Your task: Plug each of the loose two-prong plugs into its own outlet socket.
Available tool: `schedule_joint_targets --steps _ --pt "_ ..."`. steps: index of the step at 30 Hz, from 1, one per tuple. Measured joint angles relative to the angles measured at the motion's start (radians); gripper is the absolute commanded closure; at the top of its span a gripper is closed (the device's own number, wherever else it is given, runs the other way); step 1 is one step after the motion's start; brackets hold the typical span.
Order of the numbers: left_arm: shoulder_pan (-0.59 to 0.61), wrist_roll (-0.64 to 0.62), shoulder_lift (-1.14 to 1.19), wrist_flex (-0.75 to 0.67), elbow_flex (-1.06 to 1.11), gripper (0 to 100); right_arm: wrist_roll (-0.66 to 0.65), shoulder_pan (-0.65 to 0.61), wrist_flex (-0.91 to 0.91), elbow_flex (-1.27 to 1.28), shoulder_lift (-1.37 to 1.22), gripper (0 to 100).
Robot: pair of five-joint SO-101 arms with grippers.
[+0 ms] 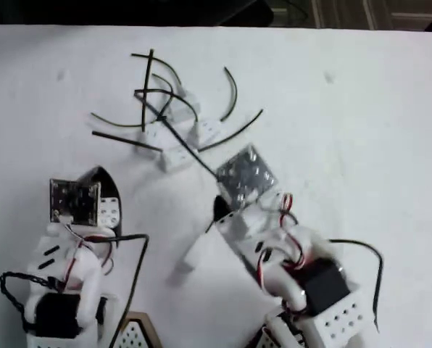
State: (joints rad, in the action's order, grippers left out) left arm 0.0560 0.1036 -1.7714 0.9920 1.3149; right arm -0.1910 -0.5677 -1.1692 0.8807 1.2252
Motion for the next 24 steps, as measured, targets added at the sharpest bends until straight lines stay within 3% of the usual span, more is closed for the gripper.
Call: schedule_joint_targets --steps 8,12,21,24 --pt "-0.048 -0.072 -0.029 0.012 0.002 98 0.003 -0.127 0.267 0.362 0.330 98.1" --pt "-0.069 -0.086 -0.021 0.012 0.044 98 0.095 -0.180 0.325 0.462 0.471 98.1" --pt "-0.295 -0.086 -0.029 0.012 0.089 98 0.176 -0.290 0.358 0.560 0.557 98.1" --pt "-0.361 -0.029 -0.028 0.012 0.112 98 0.176 -0.290 0.358 0.562 0.557 98.1"
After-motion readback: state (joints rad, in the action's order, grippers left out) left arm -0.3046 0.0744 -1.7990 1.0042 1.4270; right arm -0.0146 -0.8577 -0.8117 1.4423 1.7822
